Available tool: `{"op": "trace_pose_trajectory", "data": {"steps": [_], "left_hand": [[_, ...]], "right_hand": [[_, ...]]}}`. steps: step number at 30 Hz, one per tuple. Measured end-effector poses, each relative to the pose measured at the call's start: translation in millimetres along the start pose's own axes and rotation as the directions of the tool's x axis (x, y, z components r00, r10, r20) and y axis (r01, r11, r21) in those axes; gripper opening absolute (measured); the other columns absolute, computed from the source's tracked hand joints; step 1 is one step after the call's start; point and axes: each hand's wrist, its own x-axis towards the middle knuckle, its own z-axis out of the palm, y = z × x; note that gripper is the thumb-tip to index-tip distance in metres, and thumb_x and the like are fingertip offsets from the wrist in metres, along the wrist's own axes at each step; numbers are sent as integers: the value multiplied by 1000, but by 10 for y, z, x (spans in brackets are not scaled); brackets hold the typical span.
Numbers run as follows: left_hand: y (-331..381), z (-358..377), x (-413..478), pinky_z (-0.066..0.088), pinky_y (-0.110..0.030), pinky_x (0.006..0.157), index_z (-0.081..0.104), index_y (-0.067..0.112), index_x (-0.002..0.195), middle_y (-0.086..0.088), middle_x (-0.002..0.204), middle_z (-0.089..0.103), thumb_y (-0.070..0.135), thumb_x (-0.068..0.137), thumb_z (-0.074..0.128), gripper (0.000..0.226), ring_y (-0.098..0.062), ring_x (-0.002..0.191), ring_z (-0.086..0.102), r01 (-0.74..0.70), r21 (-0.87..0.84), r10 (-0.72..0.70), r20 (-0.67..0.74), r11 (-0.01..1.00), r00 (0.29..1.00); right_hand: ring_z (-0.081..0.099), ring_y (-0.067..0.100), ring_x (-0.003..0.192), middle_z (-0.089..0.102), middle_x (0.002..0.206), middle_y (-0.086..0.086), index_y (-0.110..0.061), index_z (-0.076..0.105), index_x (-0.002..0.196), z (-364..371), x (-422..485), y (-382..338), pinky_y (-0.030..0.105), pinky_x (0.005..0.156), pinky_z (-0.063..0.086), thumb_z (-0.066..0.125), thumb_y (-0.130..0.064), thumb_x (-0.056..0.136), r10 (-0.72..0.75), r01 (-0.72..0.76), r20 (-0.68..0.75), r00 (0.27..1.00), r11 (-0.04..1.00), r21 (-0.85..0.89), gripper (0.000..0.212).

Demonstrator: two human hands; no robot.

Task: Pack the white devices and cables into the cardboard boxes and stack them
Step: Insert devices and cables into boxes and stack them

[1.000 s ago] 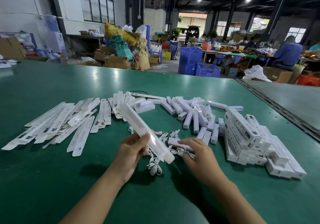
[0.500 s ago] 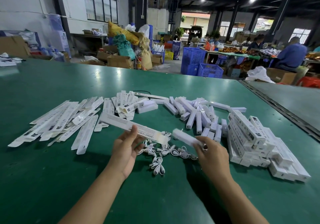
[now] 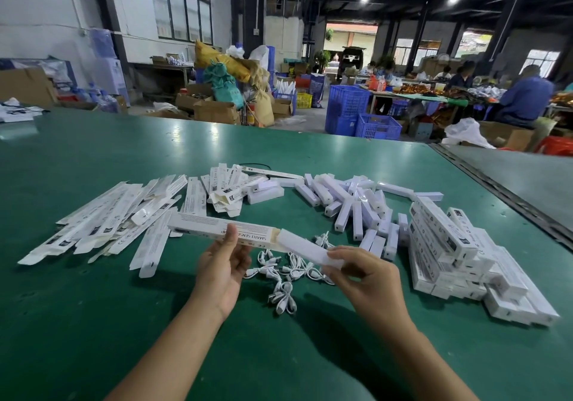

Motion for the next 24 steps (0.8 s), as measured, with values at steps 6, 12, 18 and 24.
{"op": "trace_pose_trajectory", "data": {"steps": [6,12,18,24], "left_hand": [[2,4,23,59,-20,59,63,12,92,-1,76,72,30,72,67,27,-16,78,63,-26,-52,26,-15,998,1000],[-54,22,5,60,-23,60,62,9,91,-5,77,72,28,73,67,27,-14,69,68,15,37,-18,85,999,996],[-134,71,-33,60,-25,59,61,5,89,-10,76,73,24,73,68,26,-15,65,70,43,72,-53,145,996,988],[-126,51,-21,59,-25,55,61,6,87,-9,71,70,26,72,69,26,-15,60,68,77,58,-84,132,995,988]], "right_hand": [[70,5,77,71,98,-25,-28,76,91,27,-4,-4,17,73,55,86,-9,71,-83,83,26,996,996,-31,29],[69,2,85,71,100,-25,-27,75,93,46,-13,-2,15,77,53,83,-7,75,-60,60,71,996,998,-8,28],[68,8,92,61,113,-10,-27,67,104,132,-39,-65,20,82,55,79,-6,79,-29,26,72,997,999,36,35],[66,7,91,63,89,-12,-42,54,105,121,-37,-92,19,85,52,82,-13,77,23,-23,54,998,1000,1,49]]}}
